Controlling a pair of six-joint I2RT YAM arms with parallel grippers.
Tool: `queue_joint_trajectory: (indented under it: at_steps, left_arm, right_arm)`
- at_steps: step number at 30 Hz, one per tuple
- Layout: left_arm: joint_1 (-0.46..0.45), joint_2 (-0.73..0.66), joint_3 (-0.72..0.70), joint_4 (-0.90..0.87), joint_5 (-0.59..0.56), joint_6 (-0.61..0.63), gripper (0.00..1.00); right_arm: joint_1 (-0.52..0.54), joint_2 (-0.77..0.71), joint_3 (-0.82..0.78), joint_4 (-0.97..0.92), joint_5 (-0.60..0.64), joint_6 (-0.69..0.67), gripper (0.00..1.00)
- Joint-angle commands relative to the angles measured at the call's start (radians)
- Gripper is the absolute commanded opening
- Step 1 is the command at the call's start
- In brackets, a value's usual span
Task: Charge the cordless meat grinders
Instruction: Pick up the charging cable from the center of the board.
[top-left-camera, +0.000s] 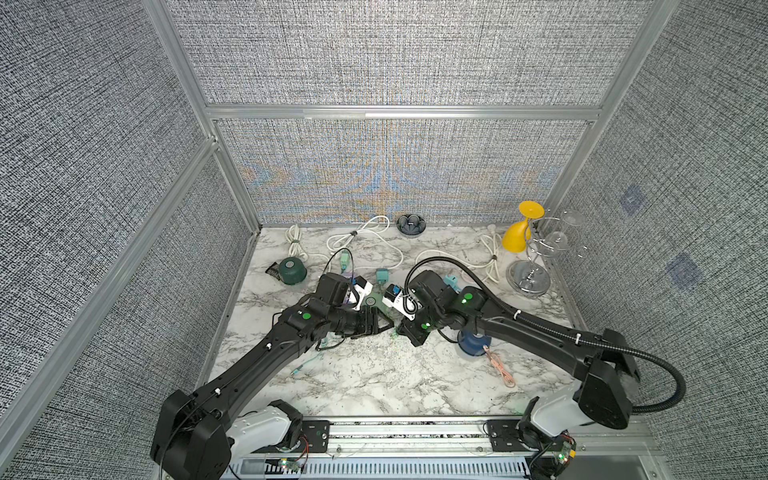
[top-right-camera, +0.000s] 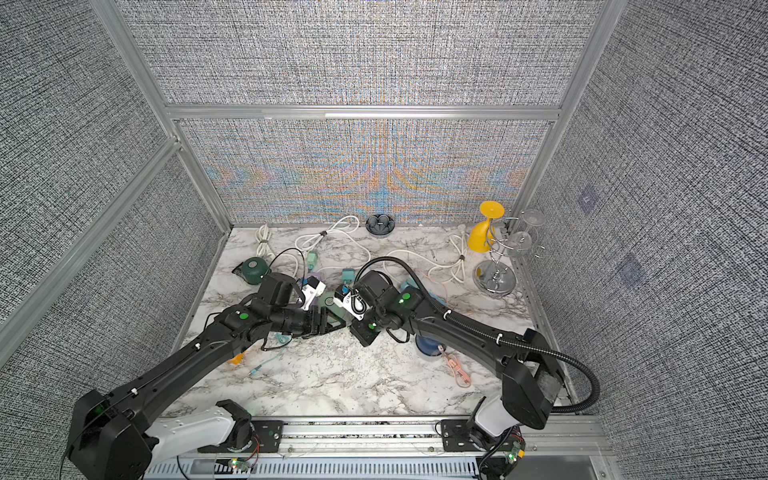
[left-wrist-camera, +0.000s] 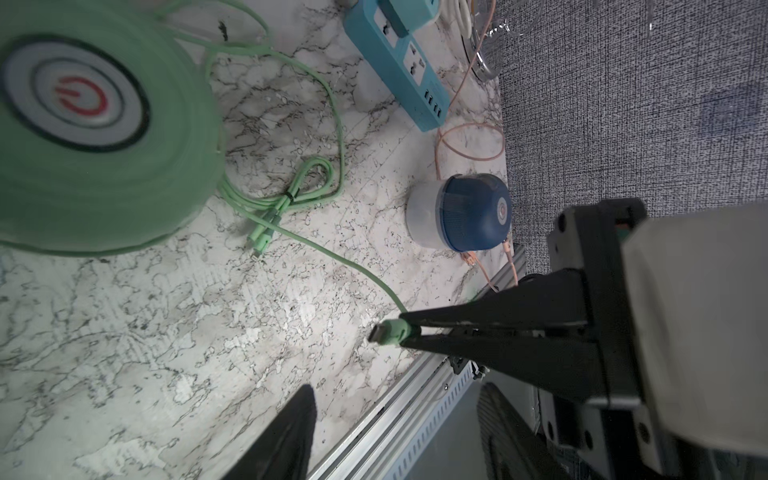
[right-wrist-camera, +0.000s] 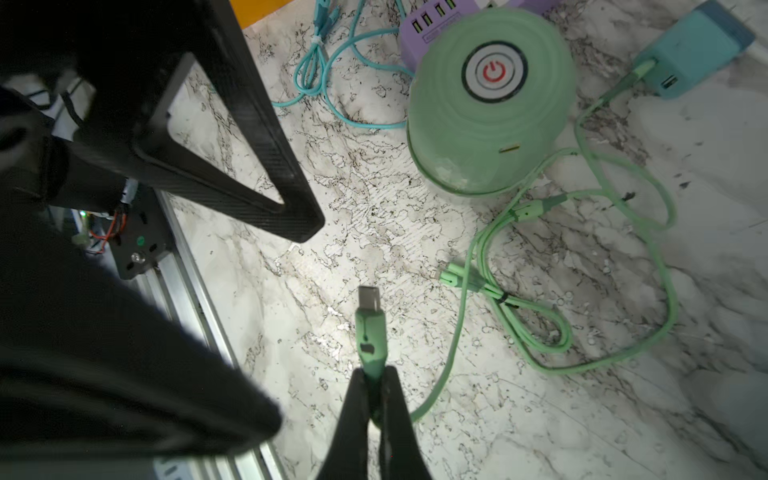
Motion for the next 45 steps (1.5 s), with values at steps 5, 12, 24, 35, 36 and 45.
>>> queue_joint_trajectory:
  at_steps: [5,12,24,35,36,45]
  left_arm:
    - [0.012,0.018,-0.027,0.175,0.043,-0.056,0.54]
    - [0.013,0.084,-0.014,0.225,0.12,-0.07,0.34]
    - [0.012,0.082,-0.035,0.258,0.188,-0.075,0.29]
    - [0.012,0.101,-0.039,0.28,0.21,-0.084,0.2]
    - [0.012,0.103,-0.037,0.286,0.212,-0.087,0.2]
    - [0.012,0.111,-0.032,0.308,0.214,-0.111,0.08]
  right_arm:
    - [-0.023,-0.015,-0.011,0.031,-0.14,0.098,0.0]
    - [-0.039,-0.033,-0.027,0.053,-0.156,0.115,0.0]
    - [-0.074,-0.037,-0.045,0.09,-0.162,0.144,0.0]
    - [-0.079,-0.033,-0.037,0.095,-0.176,0.145,0.0]
    - [-0.078,-0.033,-0.037,0.094,-0.178,0.144,0.0]
    - [-0.079,-0.031,-0.036,0.074,-0.18,0.121,0.0]
